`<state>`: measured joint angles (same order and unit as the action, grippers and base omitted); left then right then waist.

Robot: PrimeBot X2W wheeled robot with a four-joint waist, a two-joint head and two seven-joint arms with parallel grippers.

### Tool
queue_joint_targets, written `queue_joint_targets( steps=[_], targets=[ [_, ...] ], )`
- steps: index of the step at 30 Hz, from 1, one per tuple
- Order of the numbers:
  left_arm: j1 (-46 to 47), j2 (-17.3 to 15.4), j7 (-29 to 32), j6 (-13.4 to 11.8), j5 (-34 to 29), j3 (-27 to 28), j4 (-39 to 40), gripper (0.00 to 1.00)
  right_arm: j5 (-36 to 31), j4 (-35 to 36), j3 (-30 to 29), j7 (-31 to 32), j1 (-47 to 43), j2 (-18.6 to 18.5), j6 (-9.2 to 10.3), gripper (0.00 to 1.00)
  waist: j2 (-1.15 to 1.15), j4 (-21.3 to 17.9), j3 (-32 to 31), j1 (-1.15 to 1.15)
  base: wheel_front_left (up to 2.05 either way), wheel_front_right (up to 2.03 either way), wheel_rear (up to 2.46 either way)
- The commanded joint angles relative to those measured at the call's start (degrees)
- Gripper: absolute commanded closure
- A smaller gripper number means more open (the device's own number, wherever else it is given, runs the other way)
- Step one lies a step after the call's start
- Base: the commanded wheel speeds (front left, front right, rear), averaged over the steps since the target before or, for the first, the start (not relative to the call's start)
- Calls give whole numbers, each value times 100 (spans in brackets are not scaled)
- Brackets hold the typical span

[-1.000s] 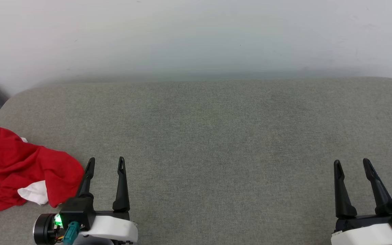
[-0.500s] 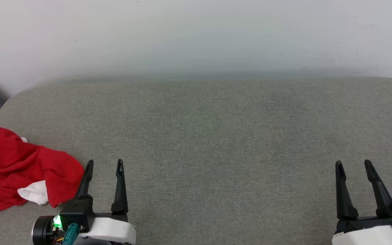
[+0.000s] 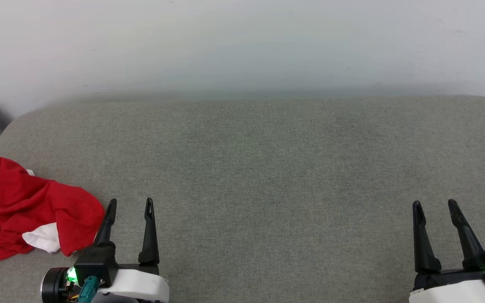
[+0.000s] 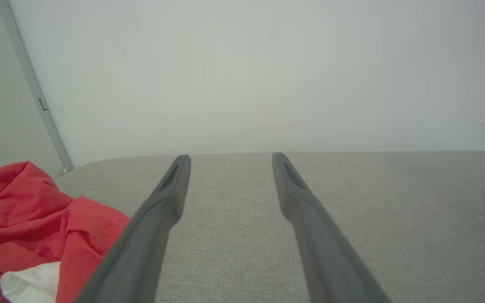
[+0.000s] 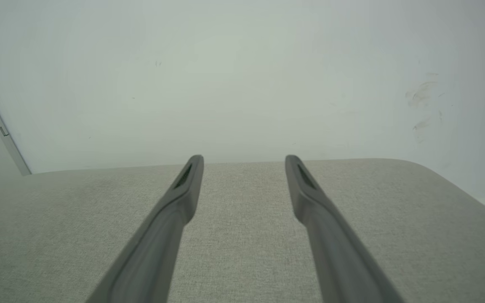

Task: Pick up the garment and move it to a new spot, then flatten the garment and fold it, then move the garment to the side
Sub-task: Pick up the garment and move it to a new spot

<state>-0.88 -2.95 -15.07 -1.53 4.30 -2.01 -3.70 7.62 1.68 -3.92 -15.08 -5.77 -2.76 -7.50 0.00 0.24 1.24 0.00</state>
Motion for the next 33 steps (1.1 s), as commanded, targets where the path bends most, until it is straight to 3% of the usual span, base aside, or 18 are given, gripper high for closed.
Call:
queue_joint_targets(
  steps=[1, 7, 23, 33],
  targets=[
    [-43, 10, -16, -7, 10, -15, -9, 0, 10, 0, 3, -14, -29, -21, 2, 0, 0, 7, 4, 0, 0, 0, 0],
    [48, 9, -16, -27, -46, -42, -31, 0, 1, 7, -29, -14, -51, -20, 2, 0, 0, 166, 29, 0, 0, 0, 0],
    [158, 9, -16, -260, -121, 180, 4, 0, -163, 42, 39, -13, -33, -18, 2, 0, 0, 1901, 213, 0, 0, 0, 0],
    [17, 8, -16, -386, 35, 386, 36, 0, -249, 35, 133, -13, 5, -17, 2, 0, 0, 2598, 217, 0, 0, 0, 0]
  ],
)
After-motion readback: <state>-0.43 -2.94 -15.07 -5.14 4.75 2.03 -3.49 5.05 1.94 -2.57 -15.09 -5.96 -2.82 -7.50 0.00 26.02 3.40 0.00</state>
